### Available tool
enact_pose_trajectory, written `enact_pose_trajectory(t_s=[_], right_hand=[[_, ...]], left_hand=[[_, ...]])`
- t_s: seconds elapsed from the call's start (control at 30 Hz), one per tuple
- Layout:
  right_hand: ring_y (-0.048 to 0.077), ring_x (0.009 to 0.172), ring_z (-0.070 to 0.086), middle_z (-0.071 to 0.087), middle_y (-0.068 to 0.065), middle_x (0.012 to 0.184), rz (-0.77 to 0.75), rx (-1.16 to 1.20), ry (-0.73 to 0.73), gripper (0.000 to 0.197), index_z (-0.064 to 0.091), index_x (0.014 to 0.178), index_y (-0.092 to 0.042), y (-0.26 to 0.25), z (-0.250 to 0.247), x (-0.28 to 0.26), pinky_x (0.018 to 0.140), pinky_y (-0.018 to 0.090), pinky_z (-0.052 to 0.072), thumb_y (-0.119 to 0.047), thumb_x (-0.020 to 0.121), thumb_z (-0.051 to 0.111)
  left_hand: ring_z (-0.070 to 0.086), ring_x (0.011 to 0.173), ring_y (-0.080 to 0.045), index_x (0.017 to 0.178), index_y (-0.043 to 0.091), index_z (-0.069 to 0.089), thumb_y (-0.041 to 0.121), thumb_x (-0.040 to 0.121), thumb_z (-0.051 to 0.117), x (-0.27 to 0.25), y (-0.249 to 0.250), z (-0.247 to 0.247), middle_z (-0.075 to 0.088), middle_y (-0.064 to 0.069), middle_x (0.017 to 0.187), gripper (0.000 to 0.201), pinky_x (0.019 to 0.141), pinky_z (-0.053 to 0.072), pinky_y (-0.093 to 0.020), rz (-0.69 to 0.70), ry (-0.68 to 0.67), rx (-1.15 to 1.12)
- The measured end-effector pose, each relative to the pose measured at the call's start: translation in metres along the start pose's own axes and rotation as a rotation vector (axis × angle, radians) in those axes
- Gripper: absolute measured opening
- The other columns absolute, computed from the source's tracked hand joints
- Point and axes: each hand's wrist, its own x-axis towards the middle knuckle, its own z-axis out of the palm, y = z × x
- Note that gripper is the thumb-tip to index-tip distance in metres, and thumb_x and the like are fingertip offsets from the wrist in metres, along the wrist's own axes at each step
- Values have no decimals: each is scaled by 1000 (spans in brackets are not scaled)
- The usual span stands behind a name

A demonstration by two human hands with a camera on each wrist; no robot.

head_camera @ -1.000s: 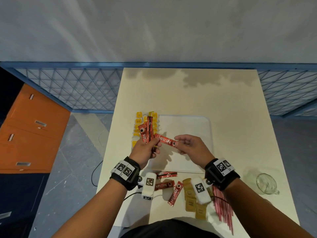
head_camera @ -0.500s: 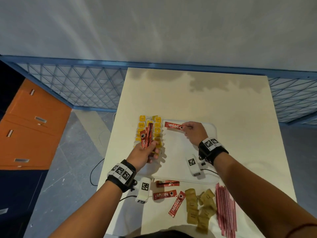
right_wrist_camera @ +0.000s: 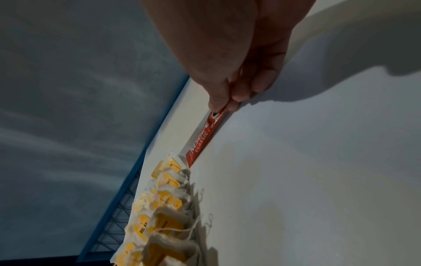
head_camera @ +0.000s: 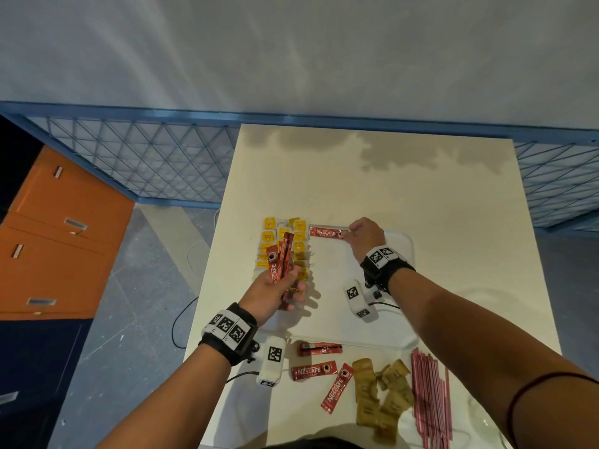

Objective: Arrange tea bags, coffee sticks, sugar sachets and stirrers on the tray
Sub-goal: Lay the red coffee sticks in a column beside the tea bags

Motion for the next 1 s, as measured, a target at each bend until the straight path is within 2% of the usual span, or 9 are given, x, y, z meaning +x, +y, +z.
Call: enact_pose_trajectory(t_s=[0.1,0.27,0.4,0.53,0.67,0.73,0.83,0.9,1.0], right_hand=[[21,79,60,64,0,88,17,29,20,14,64,91,-14,-1,0,-3,62,27,42,-27,93,70],[18,76,59,65,-3,87,-19,6,-4,22,65,94,-16,-3,-7,-15,60,28,42,-38,96,64],[20,72,65,69,-2,83,-118,192,-193,19,70,91,-18,-12,-10,-37,65,36,54,-37,94,66],[12,68,64,72,0,92,-194,299,-424,21,70,98,-22,-32,-25,-73,58,30,47,-38,102,58],[13,68,63,73,-1,93,-234,394,-513,29,71,114,-28,-37,-29,-95,64,41,48,-47,101,54],[13,65,62,70,-2,88,-275,403,-500,21,72,112,-29,-37,-30,-102,64,39,49,-42,100,60],[7,61,58,68,-3,85,-318,397,-473,6,74,101,-27,-37,-33,-111,64,28,50,-26,96,70],[4,60,56,67,-7,80,-329,400,-462,4,74,93,-23,-34,-34,-114,63,24,49,-20,94,72],[3,56,55,65,-9,74,-312,380,-434,5,74,94,-13,-31,-37,-118,60,19,47,-17,95,71]], left_hand=[[66,76,-24,122,10,63,33,102,55,1,-2,0,70,-7,89,32,60,52,-29,-13,-20,-8],[62,68,-24,123,8,61,33,101,57,1,-5,0,69,-9,89,34,59,51,-30,-26,-71,-15],[61,67,-23,125,6,59,29,102,56,2,-7,2,69,-9,87,33,63,51,-32,-23,-106,20],[58,65,-21,126,2,60,25,103,55,2,-11,4,70,-8,82,33,69,45,-34,-16,-130,69],[53,60,-19,122,10,65,26,103,55,-3,-11,4,70,-7,85,27,61,37,-30,-15,-170,171],[51,57,-18,123,11,65,24,103,55,-8,-10,6,69,-6,86,26,56,36,-27,-14,-191,211],[49,53,-17,122,7,64,22,102,56,-12,-10,8,67,-6,82,26,53,37,-24,-11,-216,232],[50,54,-17,121,6,63,23,102,57,-14,-12,8,67,-5,82,27,53,38,-23,1,-210,235],[51,54,-16,121,5,63,25,102,57,-17,-15,7,68,-3,82,29,51,37,-21,20,-181,234]])
